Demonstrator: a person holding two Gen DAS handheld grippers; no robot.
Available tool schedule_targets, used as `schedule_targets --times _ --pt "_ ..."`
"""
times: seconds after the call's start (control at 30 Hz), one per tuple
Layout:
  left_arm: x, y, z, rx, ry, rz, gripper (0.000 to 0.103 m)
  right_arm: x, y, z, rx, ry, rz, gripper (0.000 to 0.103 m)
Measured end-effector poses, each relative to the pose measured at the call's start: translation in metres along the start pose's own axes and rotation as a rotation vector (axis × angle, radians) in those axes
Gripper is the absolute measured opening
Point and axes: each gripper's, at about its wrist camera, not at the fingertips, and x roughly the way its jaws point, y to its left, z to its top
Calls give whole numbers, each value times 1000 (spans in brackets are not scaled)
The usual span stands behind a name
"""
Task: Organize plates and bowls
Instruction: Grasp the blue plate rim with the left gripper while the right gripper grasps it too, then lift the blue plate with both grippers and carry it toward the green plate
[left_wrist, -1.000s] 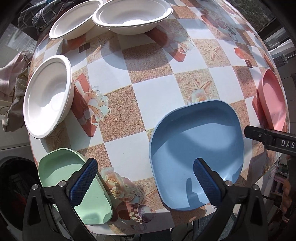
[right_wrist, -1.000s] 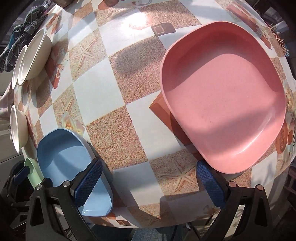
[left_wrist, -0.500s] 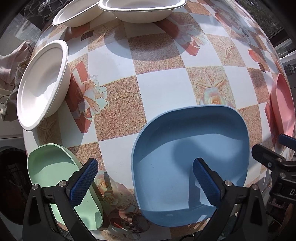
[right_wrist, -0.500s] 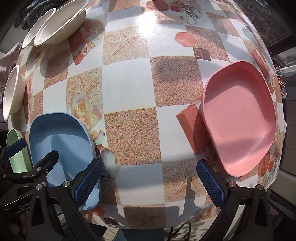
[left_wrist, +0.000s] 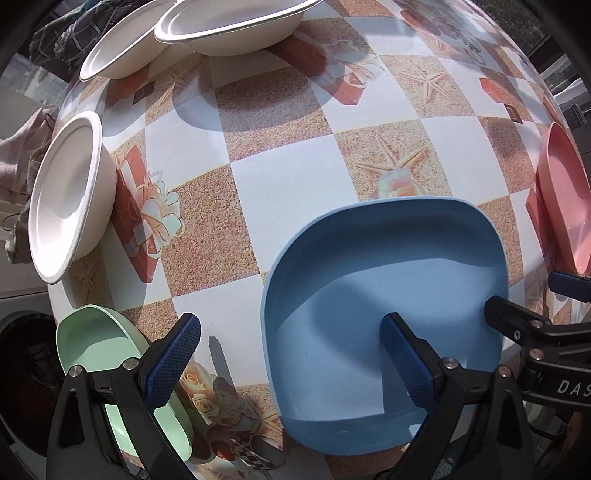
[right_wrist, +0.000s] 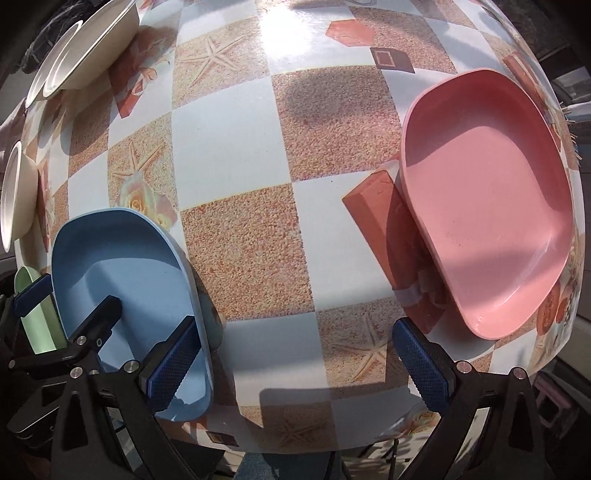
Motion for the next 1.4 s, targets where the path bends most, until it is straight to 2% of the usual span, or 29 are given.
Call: schedule_targets --times 0.1,0.13,0.17,0.23,0.43,0.5,0.53,0.57,0.6,0.63,0.67,0.7,0.77,0.83,0.9,1.0,1.23,1.4 --pt "3 9 -4 -15 -1 -35 99 1 11 -4 -23 -2 27 103" --pt "6 15 -5 -22 2 -44 99 1 17 12 -24 3 40 103" --pt "8 22 -7 -28 4 -53 99 3 20 12 -19 5 50 103" --pt "8 38 -17 -34 9 -71 100 4 25 9 -19 -1 37 103" --pt "20 71 -21 -20 22 -101 103 16 30 16 -49 -7 -46 103" --pt "20 87 -12 -5 22 -106 101 19 38 11 -44 -5 -39 102" --pt "20 91 -12 2 25 -106 99 25 45 12 -53 -11 -36 100" --pt "22 96 -10 11 25 -107 97 23 53 7 -75 -24 -38 92" --pt "17 95 6 21 24 -106 93 20 62 3 -104 -42 -41 80" --pt "12 95 9 29 24 -104 89 17 74 -1 -137 -56 -40 74" --pt "10 98 10 39 17 -110 86 16 83 -5 -155 -63 -38 61" --pt "8 99 10 52 12 -116 78 15 92 -9 -163 -73 -26 46" --pt "5 101 10 83 9 -125 64 16 101 -14 -145 -74 -2 30" --pt "4 103 9 115 17 -131 45 18 105 -17 -103 -66 15 25" --pt "7 112 9 120 39 -119 45 21 102 -20 -65 -36 58 19" --pt "14 133 3 100 61 -146 32 26 104 -34 -53 -6 90 18" --pt "25 169 -36 161 97 -127 31 47 131 -83 8 35 134 18" --pt "18 194 -58 212 69 -120 31 24 132 -84 7 -15 131 18"
